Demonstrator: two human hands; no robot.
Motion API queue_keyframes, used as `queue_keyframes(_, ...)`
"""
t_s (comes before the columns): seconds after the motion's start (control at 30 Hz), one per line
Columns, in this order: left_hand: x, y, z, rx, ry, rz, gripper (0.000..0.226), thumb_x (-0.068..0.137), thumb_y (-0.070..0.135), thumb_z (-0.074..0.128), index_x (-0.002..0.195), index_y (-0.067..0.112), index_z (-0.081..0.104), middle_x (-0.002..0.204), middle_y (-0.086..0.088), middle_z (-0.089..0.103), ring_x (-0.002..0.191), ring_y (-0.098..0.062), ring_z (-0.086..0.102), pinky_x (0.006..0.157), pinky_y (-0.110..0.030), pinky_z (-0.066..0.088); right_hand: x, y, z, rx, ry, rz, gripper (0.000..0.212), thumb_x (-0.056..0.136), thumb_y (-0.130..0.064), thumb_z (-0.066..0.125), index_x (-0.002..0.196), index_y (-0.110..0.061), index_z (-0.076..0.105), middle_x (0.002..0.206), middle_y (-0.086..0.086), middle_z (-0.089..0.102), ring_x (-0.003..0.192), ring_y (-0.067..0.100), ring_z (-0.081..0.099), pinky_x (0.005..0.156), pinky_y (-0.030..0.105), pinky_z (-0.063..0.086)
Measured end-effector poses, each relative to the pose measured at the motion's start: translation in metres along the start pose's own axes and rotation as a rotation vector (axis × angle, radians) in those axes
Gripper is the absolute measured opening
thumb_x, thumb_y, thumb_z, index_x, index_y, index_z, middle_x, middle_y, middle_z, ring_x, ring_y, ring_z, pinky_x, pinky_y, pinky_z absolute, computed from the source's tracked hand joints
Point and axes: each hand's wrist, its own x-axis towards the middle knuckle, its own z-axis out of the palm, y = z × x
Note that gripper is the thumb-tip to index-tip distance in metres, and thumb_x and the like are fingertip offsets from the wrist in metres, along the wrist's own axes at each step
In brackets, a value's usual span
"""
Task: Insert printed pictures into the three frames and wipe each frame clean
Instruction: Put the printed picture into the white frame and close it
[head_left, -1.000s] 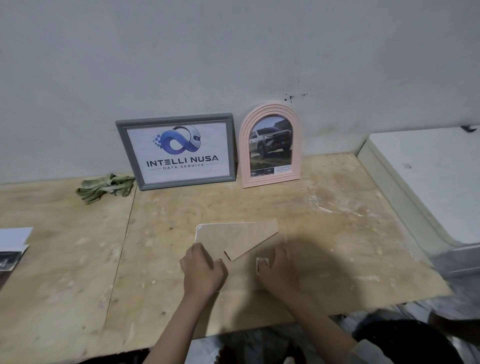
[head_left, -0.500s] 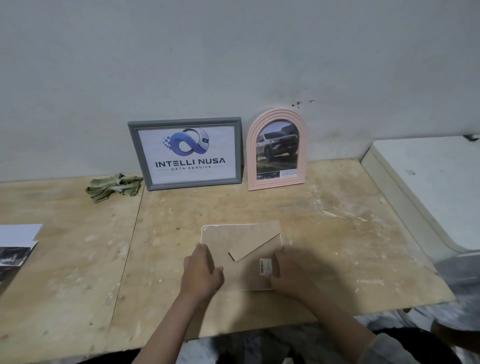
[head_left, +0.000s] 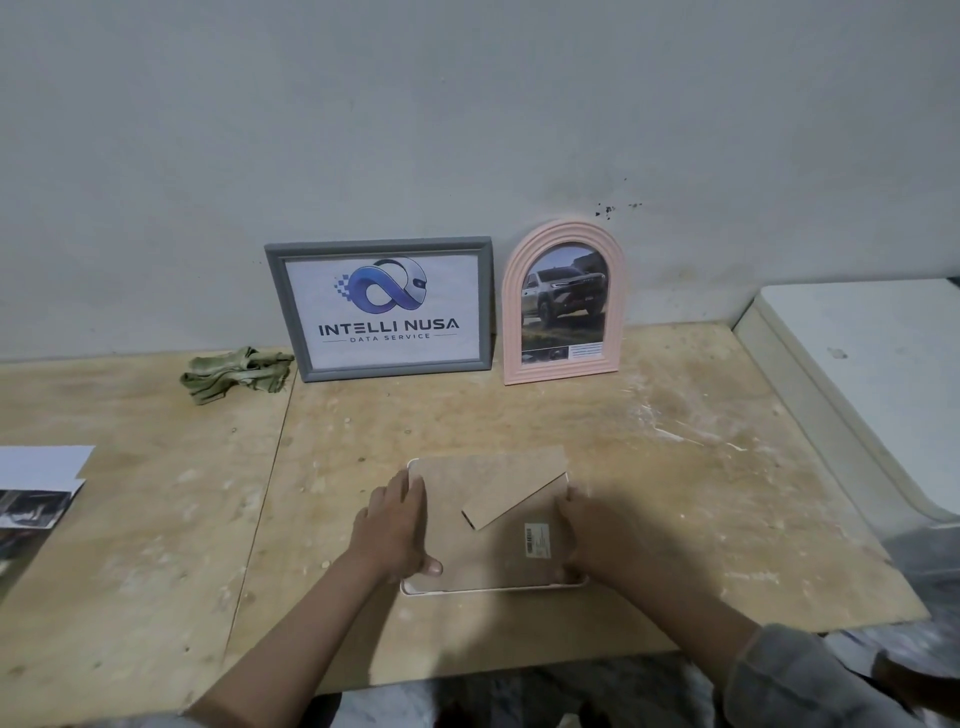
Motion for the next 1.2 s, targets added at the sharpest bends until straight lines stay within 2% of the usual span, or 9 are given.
queue_keyframes(0.1, 0.001, -0.001, -0.003, 0.09, -0.03, 0.031, 0.124, 0.067, 0.058, 0.073, 0.151, 0.013, -0.006, 0.159, -0.005, -0.015, 0.146, -0.028, -0.001, 0.114, -0.051, 0.015, 0.002, 0.004, -0.002, -0.033, 0.006, -0.044, 0.093, 0.061, -0.037, 0.079, 0.138, -0.007, 0.038, 0.155, 0.011, 0.017, 0.126, 0.029, 0.043, 0.096, 0.037, 0.046)
queue_keyframes(0.2, 0.002, -0.005, -0.008, 0.144, -0.082, 0.07, 0.126, 0.067, 0.063, 0.07, 0.151, 0.009, -0.008, 0.158, -0.007, -0.02, 0.146, -0.024, -0.017, 0.114, -0.056, 0.002, 0.003, 0.011, -0.004, -0.119, -0.026, -0.1, 0.099, 0.071, -0.045, 0.072, 0.149, -0.01, 0.021, 0.158, 0.016, -0.002, 0.144, 0.028, 0.01, 0.115, 0.037, 0.022)
queue_keyframes(0.3, 0.003, -0.009, -0.012, 0.205, -0.136, 0.117, 0.132, 0.065, 0.061, 0.072, 0.15, 0.007, -0.012, 0.156, -0.007, -0.025, 0.145, -0.022, -0.022, 0.114, -0.056, -0.003, 0.004, 0.018, -0.002, -0.182, -0.047, -0.139, 0.099, 0.077, -0.056, 0.062, 0.151, -0.013, 0.011, 0.156, 0.019, -0.011, 0.145, 0.029, -0.007, 0.116, 0.04, 0.004)
queue_keyframes(0.5, 0.009, -0.01, -0.023, 0.285, -0.167, 0.183, 0.131, 0.065, 0.059, 0.074, 0.15, 0.004, -0.008, 0.158, -0.011, -0.02, 0.146, -0.022, -0.016, 0.115, -0.053, -0.004, 0.005, 0.018, -0.003, -0.296, -0.026, -0.206, 0.096, 0.081, -0.055, 0.058, 0.15, -0.007, 0.012, 0.156, 0.022, -0.006, 0.145, 0.029, -0.011, 0.116, 0.043, 0.004)
queue_keyframes(0.73, 0.021, -0.009, -0.027, 0.321, -0.236, 0.247, 0.133, 0.064, 0.058, 0.076, 0.147, -0.007, -0.007, 0.155, -0.025, -0.015, 0.145, -0.033, -0.015, 0.117, -0.043, -0.002, 0.009, 0.014, -0.014, -0.436, -0.037, -0.263, 0.097, 0.081, -0.059, 0.055, 0.146, 0.003, 0.019, 0.152, 0.031, 0.012, 0.144, 0.038, 0.004, 0.116, 0.046, 0.005)
queue_keyframes(0.87, 0.018, -0.006, -0.032, 0.271, -0.232, 0.256, 0.132, 0.064, 0.055, 0.077, 0.145, -0.01, -0.005, 0.154, -0.027, -0.012, 0.145, -0.035, -0.014, 0.118, -0.038, 0.004, 0.006, 0.013, -0.016, -0.446, -0.057, -0.216, 0.102, 0.049, -0.07, 0.072, 0.121, 0.002, 0.059, 0.127, 0.032, 0.053, 0.126, 0.04, 0.047, 0.097, 0.05, 0.043)
queue_keyframes(0.93, 0.014, -0.007, -0.033, 0.213, -0.219, 0.257, 0.132, 0.065, 0.053, 0.078, 0.146, -0.008, -0.007, 0.155, -0.025, -0.015, 0.145, -0.031, -0.016, 0.117, -0.033, 0.004, 0.002, 0.014, -0.013, -0.438, -0.019, -0.222, 0.101, 0.055, -0.064, 0.073, 0.129, 0.002, 0.052, 0.138, 0.032, 0.042, 0.131, 0.039, 0.041, 0.102, 0.051, 0.037)
queue_keyframes(1.03, 0.008, -0.009, -0.033, 0.149, -0.217, 0.259, 0.132, 0.066, 0.05, 0.079, 0.147, -0.004, -0.011, 0.155, -0.021, -0.019, 0.145, -0.029, -0.017, 0.117, -0.031, 0.001, -0.009, 0.01, -0.013, -0.368, 0.055, -0.156, 0.097, 0.038, -0.062, 0.08, 0.112, 0.0, 0.064, 0.118, 0.023, 0.061, 0.107, 0.036, 0.059, 0.092, 0.044, 0.047)
queue_keyframes(1.2, 0.006, -0.009, -0.031, 0.149, -0.227, 0.261, 0.143, 0.059, 0.052, 0.082, 0.145, -0.003, -0.017, 0.153, -0.02, -0.026, 0.144, -0.031, -0.018, 0.117, -0.038, -0.005, 0.004, 0.005, -0.016, -0.298, 0.064, -0.161, 0.126, 0.061, -0.052, 0.078, 0.148, 0.001, 0.002, 0.155, 0.023, 0.001, 0.144, 0.033, 0.005, 0.115, 0.046, 0.015)
